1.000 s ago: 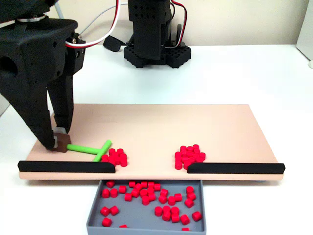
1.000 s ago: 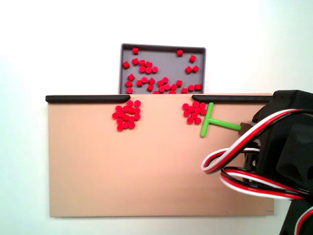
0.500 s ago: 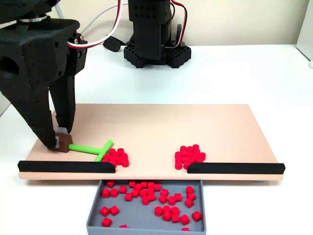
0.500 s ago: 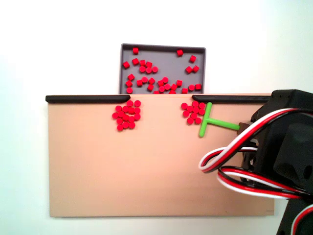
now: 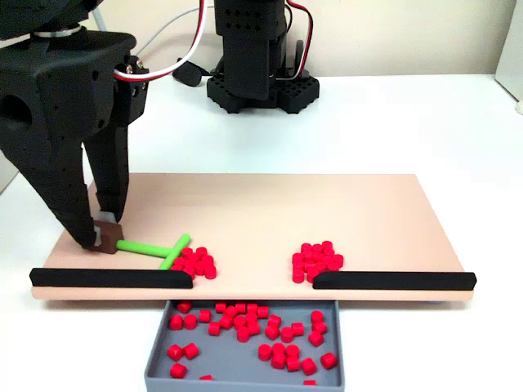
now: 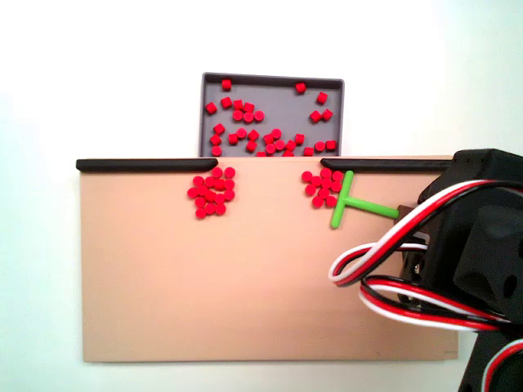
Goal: Push granules from right to the grey container
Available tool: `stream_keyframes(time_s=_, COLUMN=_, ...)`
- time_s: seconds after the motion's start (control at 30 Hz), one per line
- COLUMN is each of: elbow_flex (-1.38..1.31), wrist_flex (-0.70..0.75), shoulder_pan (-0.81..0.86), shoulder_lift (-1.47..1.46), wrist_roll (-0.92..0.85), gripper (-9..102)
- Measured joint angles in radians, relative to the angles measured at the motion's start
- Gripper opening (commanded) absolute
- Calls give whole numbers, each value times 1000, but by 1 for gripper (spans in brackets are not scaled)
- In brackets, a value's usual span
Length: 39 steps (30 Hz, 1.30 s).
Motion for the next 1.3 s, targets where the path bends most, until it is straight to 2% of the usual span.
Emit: stream_keyframes(time_s=1.3, elbow_flex=26, wrist_flex=0, shoulder_pan=-21, shoulder_lift=15, wrist_roll=44, gripper=0)
